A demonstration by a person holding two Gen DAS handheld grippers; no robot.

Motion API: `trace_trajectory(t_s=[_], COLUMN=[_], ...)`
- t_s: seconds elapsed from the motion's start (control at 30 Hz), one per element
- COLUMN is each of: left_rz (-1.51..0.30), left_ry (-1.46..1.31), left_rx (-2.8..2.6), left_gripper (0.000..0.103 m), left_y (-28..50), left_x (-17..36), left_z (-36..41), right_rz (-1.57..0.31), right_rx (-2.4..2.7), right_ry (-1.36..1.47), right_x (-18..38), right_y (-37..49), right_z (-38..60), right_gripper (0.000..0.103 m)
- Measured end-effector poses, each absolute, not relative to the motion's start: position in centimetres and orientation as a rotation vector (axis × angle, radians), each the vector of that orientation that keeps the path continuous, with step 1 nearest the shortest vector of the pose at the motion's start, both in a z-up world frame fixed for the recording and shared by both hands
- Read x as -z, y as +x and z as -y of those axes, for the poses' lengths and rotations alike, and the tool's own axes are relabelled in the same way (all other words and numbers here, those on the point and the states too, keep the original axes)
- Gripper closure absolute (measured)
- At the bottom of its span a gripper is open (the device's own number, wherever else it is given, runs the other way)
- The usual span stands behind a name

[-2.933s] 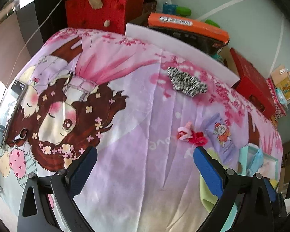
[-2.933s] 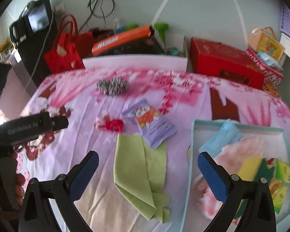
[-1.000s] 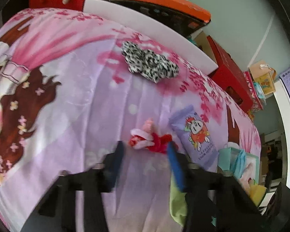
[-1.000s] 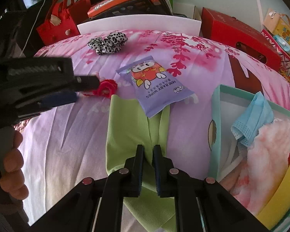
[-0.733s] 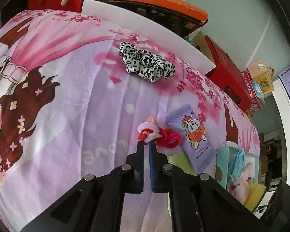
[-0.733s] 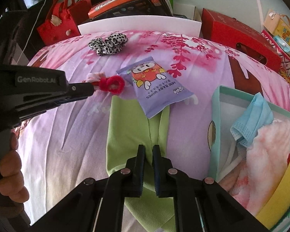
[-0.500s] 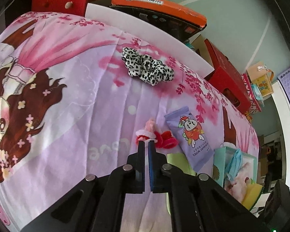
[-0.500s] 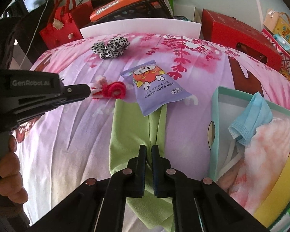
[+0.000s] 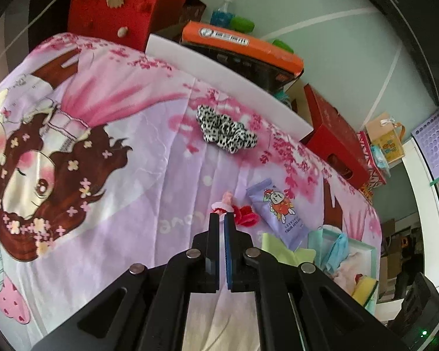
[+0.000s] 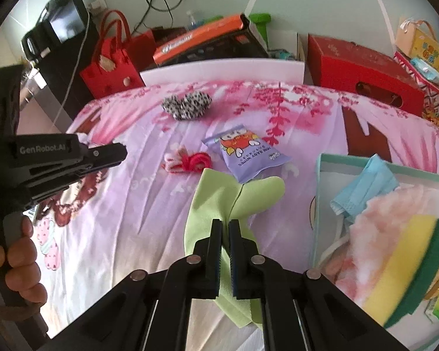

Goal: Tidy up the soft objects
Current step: 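Carry the green cloth and red hair tie over the tray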

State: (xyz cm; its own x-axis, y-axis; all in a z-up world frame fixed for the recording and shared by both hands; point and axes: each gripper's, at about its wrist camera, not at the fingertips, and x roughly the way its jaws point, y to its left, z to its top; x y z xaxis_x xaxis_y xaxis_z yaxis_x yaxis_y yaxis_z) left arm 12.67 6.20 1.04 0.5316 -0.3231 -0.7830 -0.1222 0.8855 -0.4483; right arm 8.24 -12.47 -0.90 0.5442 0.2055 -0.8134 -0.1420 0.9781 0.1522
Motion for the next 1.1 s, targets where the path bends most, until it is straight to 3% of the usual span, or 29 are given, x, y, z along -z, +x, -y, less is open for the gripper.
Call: trace_trajectory(t_s=[0.37, 0.43, 0.5, 0.53, 1.1], left_rz=[-1.030, -1.026, -1.017, -1.014, -1.109], left_ry=[-0.495, -0.495, -0.510, -0.521, -0.611], left_rx=[0.183, 0.188, 0.195, 0.199, 0.199], left_gripper=[0.100, 0.096, 0.077, 0.076, 0.068], left_y=[14.2, 14.7, 15.2, 15.6, 17.0], left_x=[0.4, 0.7, 1.2, 1.5, 6.0], left_z=[-5.3, -5.1, -5.1, -5.2, -4.5], right_rz=[-0.923, -0.925, -0.918, -0.915, -0.929], right_rx=[-0.139, -0.131, -0.117, -0.116, -0.115], right_ry=[0.059, 0.073, 0.064, 0.060, 0.057], right_x=[-0.5, -0.5, -0.7, -0.7, -0.5], right_y=[7.8, 7.9, 7.8, 7.8, 8.0], right_z=[14.1, 14.7, 14.8, 14.9, 14.9], right_gripper=[0.098, 0.098, 0.098, 0.098, 0.098])
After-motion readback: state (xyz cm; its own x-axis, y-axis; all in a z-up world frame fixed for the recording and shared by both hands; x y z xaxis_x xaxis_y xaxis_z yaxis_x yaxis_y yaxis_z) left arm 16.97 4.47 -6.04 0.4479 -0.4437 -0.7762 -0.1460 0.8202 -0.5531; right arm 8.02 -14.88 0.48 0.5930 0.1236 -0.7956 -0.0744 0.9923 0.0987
